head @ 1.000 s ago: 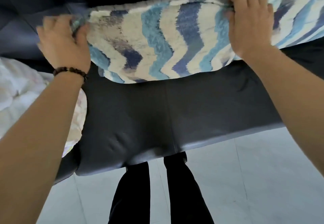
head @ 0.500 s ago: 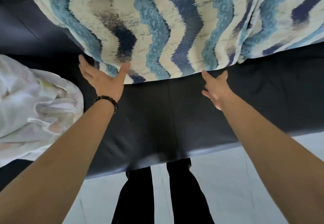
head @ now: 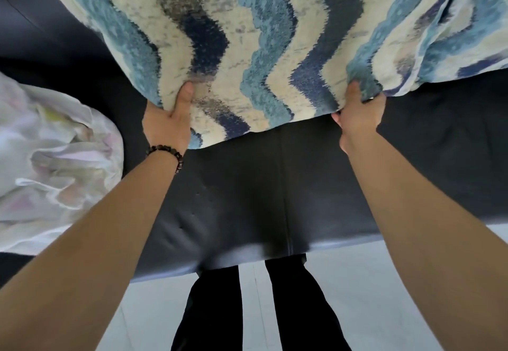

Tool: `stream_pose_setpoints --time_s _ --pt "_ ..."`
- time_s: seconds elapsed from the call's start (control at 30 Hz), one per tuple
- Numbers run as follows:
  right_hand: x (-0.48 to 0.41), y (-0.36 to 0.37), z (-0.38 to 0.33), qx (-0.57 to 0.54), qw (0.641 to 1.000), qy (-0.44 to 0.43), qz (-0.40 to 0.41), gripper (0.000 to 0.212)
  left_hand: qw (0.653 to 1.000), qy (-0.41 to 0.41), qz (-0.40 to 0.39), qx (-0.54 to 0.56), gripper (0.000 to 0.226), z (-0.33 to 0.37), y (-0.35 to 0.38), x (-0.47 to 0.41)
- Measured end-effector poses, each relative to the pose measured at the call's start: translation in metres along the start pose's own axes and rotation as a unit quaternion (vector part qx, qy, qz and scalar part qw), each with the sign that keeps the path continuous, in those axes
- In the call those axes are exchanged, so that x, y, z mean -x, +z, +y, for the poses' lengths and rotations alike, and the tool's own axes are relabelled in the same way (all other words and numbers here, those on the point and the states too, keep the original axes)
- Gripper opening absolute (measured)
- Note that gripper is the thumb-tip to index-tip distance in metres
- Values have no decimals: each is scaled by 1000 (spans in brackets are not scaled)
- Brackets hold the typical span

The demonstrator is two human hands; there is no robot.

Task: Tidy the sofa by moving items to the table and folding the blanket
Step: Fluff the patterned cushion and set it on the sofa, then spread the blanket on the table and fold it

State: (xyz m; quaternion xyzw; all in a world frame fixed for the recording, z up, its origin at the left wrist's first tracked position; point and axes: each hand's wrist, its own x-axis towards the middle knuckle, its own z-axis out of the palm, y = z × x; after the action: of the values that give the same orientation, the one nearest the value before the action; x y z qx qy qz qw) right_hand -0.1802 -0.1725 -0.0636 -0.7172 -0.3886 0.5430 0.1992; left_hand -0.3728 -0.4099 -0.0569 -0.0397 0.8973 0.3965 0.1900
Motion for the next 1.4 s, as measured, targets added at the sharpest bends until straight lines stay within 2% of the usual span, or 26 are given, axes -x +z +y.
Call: stream_pose_setpoints --time_s 0.1,0.17,0.23,0.3,0.37,0.53,0.67,0.77,0.9,0.97,1.07,1.2,1.3,1.37,1.4 --pt "-10 0 -10 104 994 -22 -19 62 998 -43 -35 -22 90 3 0 -9" --pt "-13 0 -14 178 984 -11 -11 72 998 -27 22 -58 99 16 3 -4" --pt "0 -3 -10 231 971 -59 8 81 994 80 69 -39 97 33 6 10" --pt "19 -5 -1 277 946 -169 -21 80 985 165 49 -4 89 43 9 19" --pt "27 -4 6 315 920 -222 -77 74 978 209 13 21 82 52 7 11" --pt "20 1 -3 311 923 -194 -113 75 948 319 -12 -20 71 79 4 -22" --pt "26 0 -4 325 925 -168 -106 76 948 299 -77 -78 74 64 -15 -28" --pt "45 -1 -8 346 920 -145 -109 77 943 275 -117 -148 66 42 -47 -18" --pt "113 15 -5 326 910 -170 -190 82 936 220 -56 -267 56 -3 -114 21" --pt "157 32 2 350 879 -214 -243 79 939 196 -28 -281 57 -31 -157 40" --pt "220 73 20 417 790 -315 -321 71 932 179 11 -314 61 -76 -227 47" --pt "294 146 59 439 678 -418 -416 69 915 132 44 -378 63 -132 -313 25" --pt "339 198 96 447 601 -483 -454 71 909 49 45 -412 64 -172 -359 11" --pt "363 221 128 466 540 -508 -482 76 906 -34 23 -421 66 -201 -373 13" --pt "373 227 144 473 511 -517 -498 79 899 -48 15 -435 66 -215 -375 19"
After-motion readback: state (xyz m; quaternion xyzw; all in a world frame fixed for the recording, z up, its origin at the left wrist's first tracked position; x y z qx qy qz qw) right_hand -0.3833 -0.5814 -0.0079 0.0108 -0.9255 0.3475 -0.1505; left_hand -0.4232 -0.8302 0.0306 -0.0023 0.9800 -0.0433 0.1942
